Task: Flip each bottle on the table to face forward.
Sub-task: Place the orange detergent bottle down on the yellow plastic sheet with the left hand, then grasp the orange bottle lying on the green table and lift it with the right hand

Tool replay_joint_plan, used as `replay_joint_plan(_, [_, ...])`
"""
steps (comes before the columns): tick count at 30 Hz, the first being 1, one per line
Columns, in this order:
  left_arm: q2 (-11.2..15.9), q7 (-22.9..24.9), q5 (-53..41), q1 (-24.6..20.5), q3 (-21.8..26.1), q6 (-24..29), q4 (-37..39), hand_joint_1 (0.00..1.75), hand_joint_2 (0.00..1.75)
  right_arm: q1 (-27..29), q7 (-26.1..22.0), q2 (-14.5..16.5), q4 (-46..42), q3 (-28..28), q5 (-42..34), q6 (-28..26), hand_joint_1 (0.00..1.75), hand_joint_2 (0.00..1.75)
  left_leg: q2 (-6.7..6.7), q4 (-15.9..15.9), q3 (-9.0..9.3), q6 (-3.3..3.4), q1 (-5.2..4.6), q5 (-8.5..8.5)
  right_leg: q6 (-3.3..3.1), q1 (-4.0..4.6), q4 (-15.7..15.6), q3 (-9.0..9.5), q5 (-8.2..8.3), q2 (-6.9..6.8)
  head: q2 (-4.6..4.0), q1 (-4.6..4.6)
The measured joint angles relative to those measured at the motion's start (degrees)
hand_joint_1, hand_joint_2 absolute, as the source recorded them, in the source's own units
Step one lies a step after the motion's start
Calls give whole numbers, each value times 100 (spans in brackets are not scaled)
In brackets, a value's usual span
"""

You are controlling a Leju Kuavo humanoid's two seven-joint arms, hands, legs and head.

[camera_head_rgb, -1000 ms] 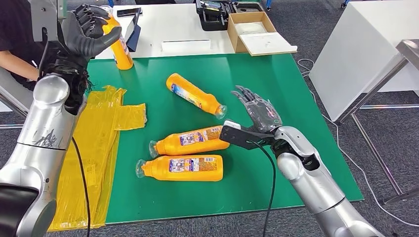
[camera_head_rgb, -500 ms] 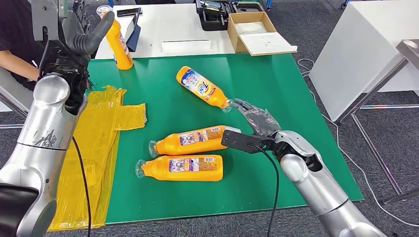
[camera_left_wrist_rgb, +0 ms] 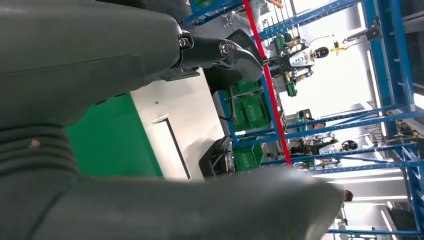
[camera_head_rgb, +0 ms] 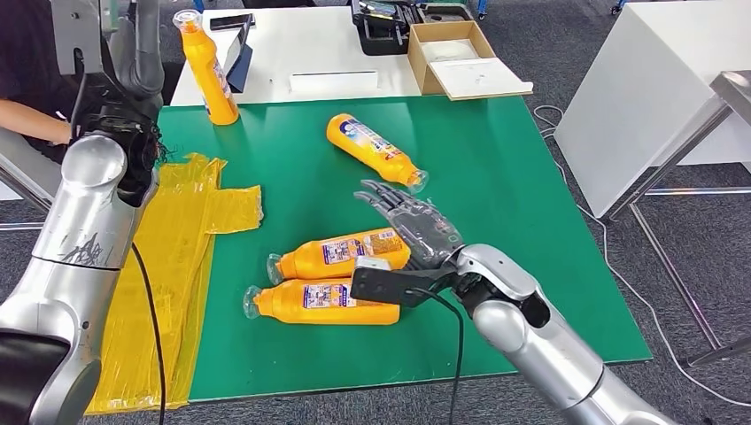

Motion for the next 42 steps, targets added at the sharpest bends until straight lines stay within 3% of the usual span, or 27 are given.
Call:
replay_joint_plan(5, [58, -13, 10, 17, 3, 68, 0, 0, 0, -1, 455, 7, -242, 434, -21, 52, 0, 175, 0, 0, 1, 0, 0, 0, 0, 0, 0, 1, 0, 0, 0, 0])
replay_joint_plan(10, [144, -15, -22, 80, 76, 122, -2, 0, 0, -2, 1171, -2, -265, 898, 560, 221, 0, 175, 0, 0, 0, 0, 0, 0, 0, 0, 0, 2, 0, 0, 0, -1])
replay_joint_plan(15, [192, -7, -55, 125, 131, 127, -4, 0, 0, -4, 1504, -6, -152, 1261, 763, 352, 0, 175, -2, 0, 0, 0, 0, 0, 0, 0, 0, 2, 0, -1, 0, -1])
replay_joint_plan(30, [200, 33, -91, 130, 178, 157, -4, 0, 0, -95, 1608, 36, 572, 1665, 547, 464, 0, 175, -2, 0, 0, 0, 0, 0, 0, 0, 0, 1, 0, -1, 0, -1])
replay_joint_plan(42, [198, 32, -76, 133, 175, 174, -2, 0, 0, -257, 1601, 277, 1448, 1895, 313, 472, 0, 175, -1, 0, -1, 0, 0, 0, 0, 0, 0, 0, 0, -1, 0, 0])
